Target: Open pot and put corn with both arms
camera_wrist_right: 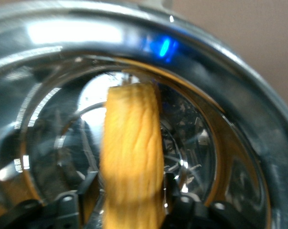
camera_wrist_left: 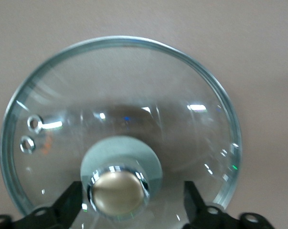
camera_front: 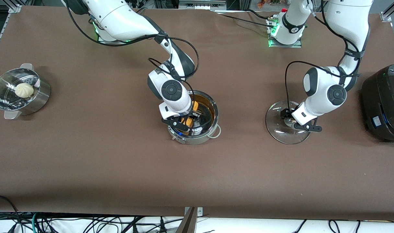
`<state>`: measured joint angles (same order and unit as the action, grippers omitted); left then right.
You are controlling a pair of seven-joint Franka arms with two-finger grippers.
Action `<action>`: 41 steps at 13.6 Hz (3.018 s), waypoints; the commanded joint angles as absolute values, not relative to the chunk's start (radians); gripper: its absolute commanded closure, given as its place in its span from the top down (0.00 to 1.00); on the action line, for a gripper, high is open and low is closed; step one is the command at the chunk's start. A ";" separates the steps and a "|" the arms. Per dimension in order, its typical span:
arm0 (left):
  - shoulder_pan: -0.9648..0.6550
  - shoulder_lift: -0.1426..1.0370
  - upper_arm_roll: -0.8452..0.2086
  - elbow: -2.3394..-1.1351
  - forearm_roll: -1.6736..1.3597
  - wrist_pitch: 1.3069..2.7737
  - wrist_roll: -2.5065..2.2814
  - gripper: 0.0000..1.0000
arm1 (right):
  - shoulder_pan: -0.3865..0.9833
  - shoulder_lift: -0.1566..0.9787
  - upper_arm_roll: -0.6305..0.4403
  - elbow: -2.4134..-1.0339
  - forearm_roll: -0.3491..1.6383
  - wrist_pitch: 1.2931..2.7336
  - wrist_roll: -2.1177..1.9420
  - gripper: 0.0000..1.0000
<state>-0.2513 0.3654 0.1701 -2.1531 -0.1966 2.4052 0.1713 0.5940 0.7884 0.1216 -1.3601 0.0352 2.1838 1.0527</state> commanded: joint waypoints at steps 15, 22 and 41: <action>-0.218 -0.005 0.186 -1.640 0.008 1.648 0.187 1.00 | 0.425 0.292 -0.347 -1.362 0.142 1.577 0.281 1.00; -0.230 0.000 0.152 -1.612 0.024 1.638 0.178 1.00 | 0.079 0.036 -0.009 -1.694 -0.006 1.670 0.110 1.00; -0.229 -0.002 0.158 -1.611 0.014 1.614 0.014 1.00 | -0.068 0.049 0.038 -1.626 -0.038 1.611 -0.014 1.00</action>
<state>-0.2215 -0.0091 0.1579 -1.6424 -0.0041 1.6423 0.0263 -0.0710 0.0371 0.0334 -1.6562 -0.0194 1.6369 -0.0055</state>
